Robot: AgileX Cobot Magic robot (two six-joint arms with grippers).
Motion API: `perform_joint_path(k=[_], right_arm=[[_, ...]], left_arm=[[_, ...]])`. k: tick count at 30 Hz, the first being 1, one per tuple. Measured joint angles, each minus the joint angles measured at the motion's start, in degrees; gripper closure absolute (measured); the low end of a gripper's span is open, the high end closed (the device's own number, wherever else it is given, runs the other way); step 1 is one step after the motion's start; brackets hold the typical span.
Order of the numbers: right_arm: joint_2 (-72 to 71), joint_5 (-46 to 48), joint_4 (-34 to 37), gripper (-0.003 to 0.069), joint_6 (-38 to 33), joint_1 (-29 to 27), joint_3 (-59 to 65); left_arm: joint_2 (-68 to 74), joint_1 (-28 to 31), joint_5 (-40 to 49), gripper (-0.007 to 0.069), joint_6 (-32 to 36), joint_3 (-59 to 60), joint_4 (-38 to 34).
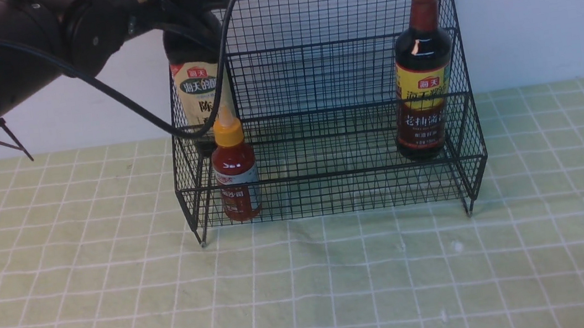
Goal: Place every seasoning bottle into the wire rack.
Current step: Use the left arm to put the condiment bottle back on the shelf
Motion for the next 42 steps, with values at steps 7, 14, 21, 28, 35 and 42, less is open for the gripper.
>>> perform_joint_path(k=[7,14,21,28,35,42], right_arm=[[0.0,0.0,0.0,0.0671,0.0,0.0,0.0],[0.0,0.0,0.0,0.0671,0.0,0.0,0.0],[0.0,0.0,0.0,0.0671,0.0,0.0,0.0],[0.0,0.0,0.0,0.0671,0.0,0.0,0.0],[0.0,0.0,0.0,0.0671,0.0,0.0,0.0],[0.0,0.0,0.0,0.0671,0.0,0.0,0.0]], left_arm=[[0.0,0.0,4.3,0.0305,-4.4,0.0,-0.2],[0.3,0.0,4.8,0.0305,-5.6,0.0,-0.2],[1.5,-1.5,4.7,0.0305,-5.3,-0.6,0.3],[2.0,-2.3,4.0,0.0305,-4.4,-0.7,0.3],[2.0,-2.4,4.6,0.0279,-4.4,-0.9,2.5],[-1.0,-2.4,4.9,0.0166,-4.3,-0.9,4.0]])
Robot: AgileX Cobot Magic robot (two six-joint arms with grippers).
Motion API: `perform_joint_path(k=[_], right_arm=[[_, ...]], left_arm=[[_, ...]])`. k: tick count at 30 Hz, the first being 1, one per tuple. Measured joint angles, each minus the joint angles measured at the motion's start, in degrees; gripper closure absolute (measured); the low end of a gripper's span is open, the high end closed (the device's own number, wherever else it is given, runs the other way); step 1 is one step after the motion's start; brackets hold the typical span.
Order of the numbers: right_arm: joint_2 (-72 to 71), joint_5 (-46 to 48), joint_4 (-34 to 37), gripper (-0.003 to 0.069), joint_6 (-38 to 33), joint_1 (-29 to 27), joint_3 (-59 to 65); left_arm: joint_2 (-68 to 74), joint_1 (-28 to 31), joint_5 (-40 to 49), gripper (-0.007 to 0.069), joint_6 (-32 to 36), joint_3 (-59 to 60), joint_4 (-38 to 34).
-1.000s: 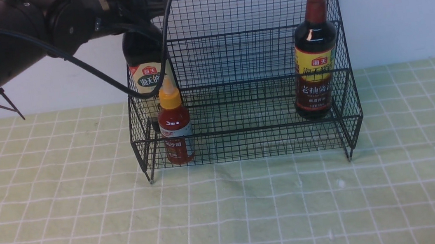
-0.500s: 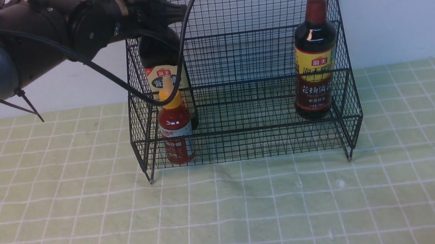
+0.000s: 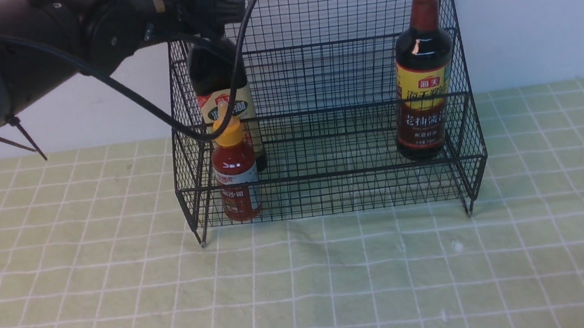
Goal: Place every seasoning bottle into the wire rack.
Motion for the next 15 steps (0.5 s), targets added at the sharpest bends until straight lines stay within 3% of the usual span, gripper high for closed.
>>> perform_joint_path(k=[9,11,15], right_arm=[[0.0,0.0,0.0,0.0671,0.0,0.0,0.0],[0.0,0.0,0.0,0.0671,0.0,0.0,0.0],[0.0,0.0,0.0,0.0671,0.0,0.0,0.0]], left_arm=[[-8.5,0.0,6.0,0.0186,0.0,-0.1,4.2],[-10.8,0.0,10.3,0.0246,0.1,-0.1,4.4],[-15.6,0.0,20.8,0.046,1.8,-0.1,4.0]])
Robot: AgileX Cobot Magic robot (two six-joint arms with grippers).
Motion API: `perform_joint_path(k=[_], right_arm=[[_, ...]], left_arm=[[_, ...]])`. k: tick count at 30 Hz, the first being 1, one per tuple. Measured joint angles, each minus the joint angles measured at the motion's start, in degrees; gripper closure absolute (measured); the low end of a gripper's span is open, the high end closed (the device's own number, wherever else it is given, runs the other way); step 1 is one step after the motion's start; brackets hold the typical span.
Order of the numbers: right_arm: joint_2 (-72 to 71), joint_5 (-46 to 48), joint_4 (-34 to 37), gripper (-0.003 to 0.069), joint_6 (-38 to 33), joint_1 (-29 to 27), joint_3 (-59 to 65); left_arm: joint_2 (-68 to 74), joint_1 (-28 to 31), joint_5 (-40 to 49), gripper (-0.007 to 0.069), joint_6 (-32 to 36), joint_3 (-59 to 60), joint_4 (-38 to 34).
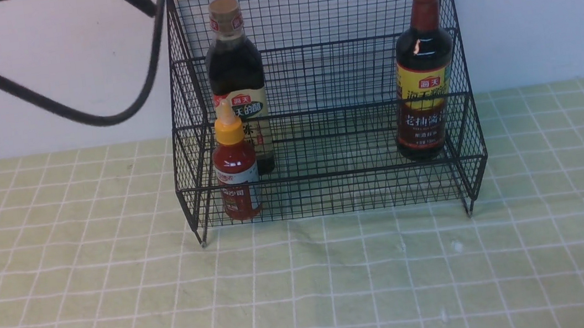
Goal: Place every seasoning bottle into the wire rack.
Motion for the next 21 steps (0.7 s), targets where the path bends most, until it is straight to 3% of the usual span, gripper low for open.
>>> perform_joint_path(k=[1,3,10,14,21], right_arm=[[0.0,0.0,0.0,0.0671,0.0,0.0,0.0],[0.0,0.0,0.0,0.0671,0.0,0.0,0.0],[0.0,0.0,0.0,0.0671,0.0,0.0,0.0],[0.0,0.0,0.0,0.0671,0.0,0.0,0.0],[0.0,0.0,0.0,0.0671,0.0,0.0,0.0]], left_arm=[[-1.6,0.0,3.6,0.0544,1.4,0.0,-0.6],[-3.7,0.0,8.4,0.0595,3.4,0.0,-1.9],[-12.3,0.0,26.8,0.0631,12.6,0.2,-9.8],[-18.5,0.0,27.4,0.0631,12.7,3.6,-14.0],[-33.3,0.0,19.4,0.0631,12.8,19.2,-20.5]])
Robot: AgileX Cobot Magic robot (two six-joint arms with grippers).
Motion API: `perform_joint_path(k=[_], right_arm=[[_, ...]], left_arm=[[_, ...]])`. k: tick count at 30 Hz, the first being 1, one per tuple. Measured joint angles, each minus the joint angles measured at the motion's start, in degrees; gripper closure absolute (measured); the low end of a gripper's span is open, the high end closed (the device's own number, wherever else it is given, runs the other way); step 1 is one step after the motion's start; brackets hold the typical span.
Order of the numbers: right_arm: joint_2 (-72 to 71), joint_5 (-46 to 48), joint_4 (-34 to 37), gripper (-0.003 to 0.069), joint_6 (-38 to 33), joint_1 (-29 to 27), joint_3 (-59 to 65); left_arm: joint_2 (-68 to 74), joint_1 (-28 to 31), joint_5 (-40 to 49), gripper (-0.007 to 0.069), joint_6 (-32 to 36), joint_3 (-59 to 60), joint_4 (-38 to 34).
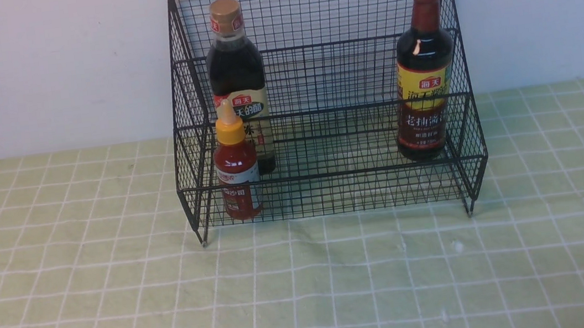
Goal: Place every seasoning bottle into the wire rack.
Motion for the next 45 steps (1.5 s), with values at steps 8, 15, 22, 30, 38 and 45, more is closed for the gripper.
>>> perform_joint_path(k=[8,15,22,30,38,45], right_arm=[[0.0,0.0,0.0,0.0671,0.0,0.0,0.0],[0.0,0.0,0.0,0.0671,0.0,0.0,0.0],[0.0,0.0,0.0,0.0671,0.0,0.0,0.0],[0.0,0.0,0.0,0.0671,0.0,0.0,0.0],[0.0,0.0,0.0,0.0671,0.0,0.0,0.0],[0.0,0.1,0.4,0.0671,0.0,0.0,0.0]], left_arm=[[-11.9,0.0,-0.7,0.0631,0.1,12.2,-1.9],[-16.9,0.0,1.0,0.0631,-0.2,13.4,-3.2],[-21.4,0.0,-1.6,0.0631,3.8,14.5,-3.2],[-36.6,6.8,-22.2,0.0631,10.1,36.9,-5.0],[-51.6,15.7,-37.5,0.0631,9.4,65.4,-5.1],[-52.2,15.9,-37.2,0.0631,9.3,70.6,-3.9]])
